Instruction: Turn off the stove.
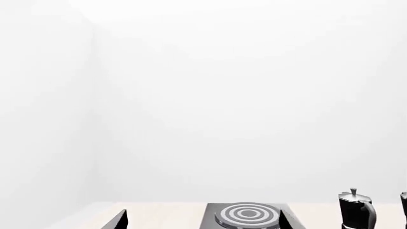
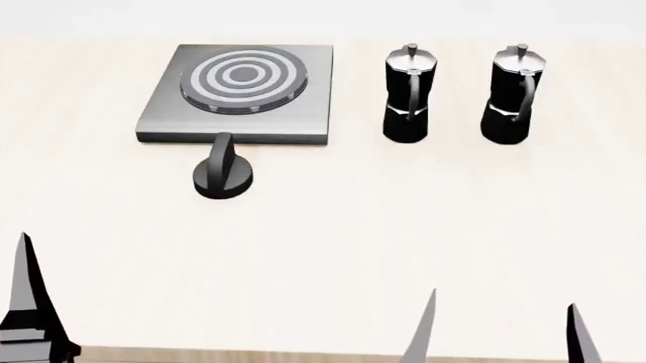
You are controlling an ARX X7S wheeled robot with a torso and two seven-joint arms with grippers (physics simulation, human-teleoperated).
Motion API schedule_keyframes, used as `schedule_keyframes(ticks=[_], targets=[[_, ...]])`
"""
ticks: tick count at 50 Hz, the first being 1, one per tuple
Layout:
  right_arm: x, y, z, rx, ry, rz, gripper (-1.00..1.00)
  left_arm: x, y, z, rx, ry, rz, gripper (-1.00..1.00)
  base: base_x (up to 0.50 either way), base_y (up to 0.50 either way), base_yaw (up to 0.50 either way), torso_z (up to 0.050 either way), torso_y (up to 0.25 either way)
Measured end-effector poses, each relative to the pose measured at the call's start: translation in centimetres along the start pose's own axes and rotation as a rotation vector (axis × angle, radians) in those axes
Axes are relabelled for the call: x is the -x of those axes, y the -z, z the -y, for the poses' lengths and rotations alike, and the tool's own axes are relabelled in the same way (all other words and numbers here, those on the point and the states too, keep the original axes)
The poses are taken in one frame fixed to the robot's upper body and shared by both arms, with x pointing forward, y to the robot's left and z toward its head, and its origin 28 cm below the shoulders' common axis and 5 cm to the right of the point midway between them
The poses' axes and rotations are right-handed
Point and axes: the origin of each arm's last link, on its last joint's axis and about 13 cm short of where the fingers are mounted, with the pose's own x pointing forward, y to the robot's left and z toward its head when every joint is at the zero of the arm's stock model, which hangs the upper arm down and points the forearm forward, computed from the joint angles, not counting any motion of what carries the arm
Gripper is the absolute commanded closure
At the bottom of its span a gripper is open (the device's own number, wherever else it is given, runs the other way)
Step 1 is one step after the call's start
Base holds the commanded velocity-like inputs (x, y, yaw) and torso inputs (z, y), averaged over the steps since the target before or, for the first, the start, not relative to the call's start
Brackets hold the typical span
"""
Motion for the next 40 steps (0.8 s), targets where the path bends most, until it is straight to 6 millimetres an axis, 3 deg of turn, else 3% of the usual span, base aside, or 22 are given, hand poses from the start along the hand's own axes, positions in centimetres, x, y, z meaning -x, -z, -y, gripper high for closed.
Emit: schedule_keyframes(ticks=[40], targets=[[0.12, -0.24, 0.11, -0.028, -0.012, -0.005, -1.00, 0.21, -0.30, 0.09, -0.001, -0.003, 0.015, -1.00, 0.03, 0.00, 0.00, 0.000, 0.000]])
